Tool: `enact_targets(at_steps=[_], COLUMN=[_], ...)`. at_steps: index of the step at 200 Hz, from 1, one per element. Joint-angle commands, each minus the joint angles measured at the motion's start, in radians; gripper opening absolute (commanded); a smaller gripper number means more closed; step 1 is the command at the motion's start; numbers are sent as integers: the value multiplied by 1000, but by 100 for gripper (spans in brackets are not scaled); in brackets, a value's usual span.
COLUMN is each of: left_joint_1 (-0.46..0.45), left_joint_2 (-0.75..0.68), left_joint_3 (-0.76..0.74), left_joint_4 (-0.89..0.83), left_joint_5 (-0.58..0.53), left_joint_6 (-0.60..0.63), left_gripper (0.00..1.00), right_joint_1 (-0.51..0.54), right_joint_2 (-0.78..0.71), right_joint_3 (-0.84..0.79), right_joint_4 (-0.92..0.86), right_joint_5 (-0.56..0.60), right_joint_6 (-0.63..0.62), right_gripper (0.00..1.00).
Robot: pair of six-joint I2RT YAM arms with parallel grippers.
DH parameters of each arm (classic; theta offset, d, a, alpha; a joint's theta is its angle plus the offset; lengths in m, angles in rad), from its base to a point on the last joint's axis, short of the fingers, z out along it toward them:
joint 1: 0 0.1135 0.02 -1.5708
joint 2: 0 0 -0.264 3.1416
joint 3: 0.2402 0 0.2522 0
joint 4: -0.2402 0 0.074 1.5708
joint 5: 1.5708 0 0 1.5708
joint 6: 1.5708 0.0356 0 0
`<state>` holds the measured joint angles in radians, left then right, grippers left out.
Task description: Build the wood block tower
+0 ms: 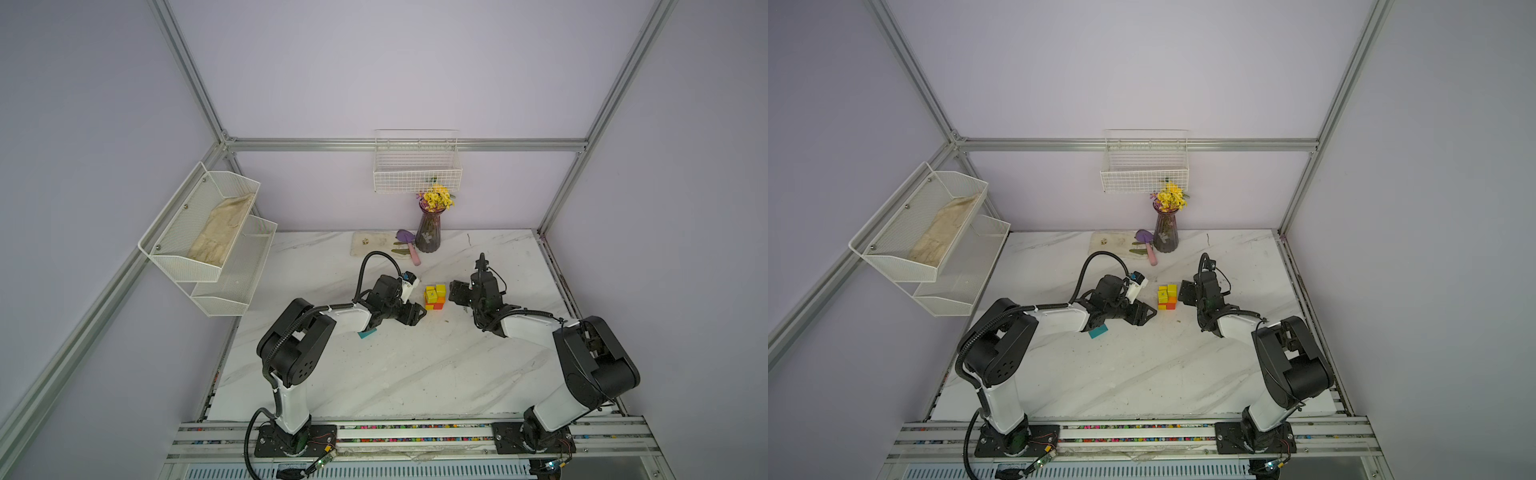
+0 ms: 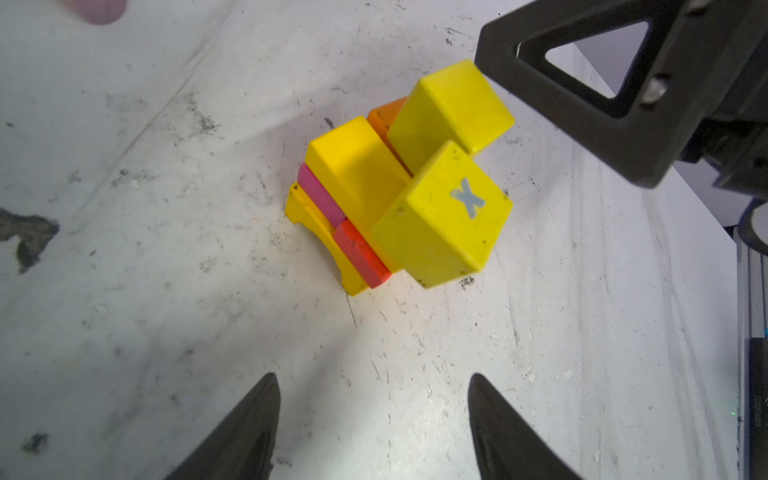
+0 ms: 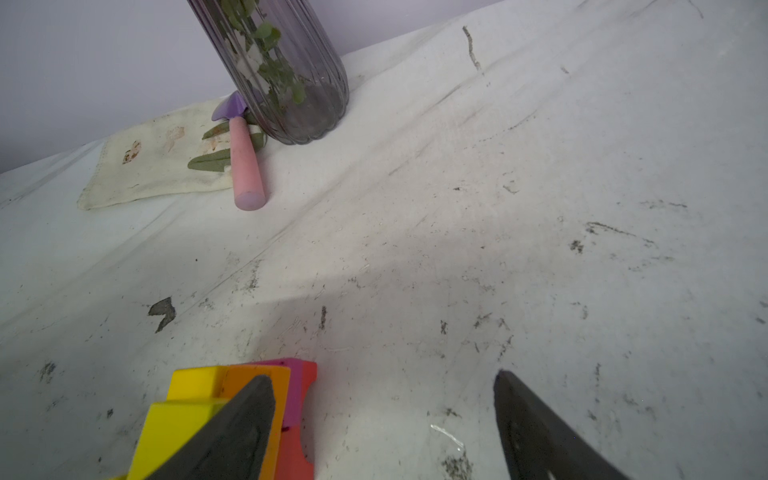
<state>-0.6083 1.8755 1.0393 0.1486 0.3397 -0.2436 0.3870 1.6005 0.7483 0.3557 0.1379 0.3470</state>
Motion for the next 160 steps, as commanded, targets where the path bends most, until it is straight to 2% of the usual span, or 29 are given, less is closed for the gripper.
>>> enact_targets(at_steps=[1,93,160], left_joint_1=[1,-5,-6], left_joint_2=[18,63,83], left_joint_3=[126,213,255], left_joint_4=[11,-13,-32], left_joint_5=[29,23,15], left_joint_6=[8,-11,-32], left_gripper=[63,55,46], right_joint_1=[-4,-3,-3], right_joint_2=[-6,1,3], right_joint_3=[0,5,5], right_joint_4=[23,23,22], right_joint_5=[2,-6,-9], right_joint_6=[5,5,6], right_gripper=[85,85,85])
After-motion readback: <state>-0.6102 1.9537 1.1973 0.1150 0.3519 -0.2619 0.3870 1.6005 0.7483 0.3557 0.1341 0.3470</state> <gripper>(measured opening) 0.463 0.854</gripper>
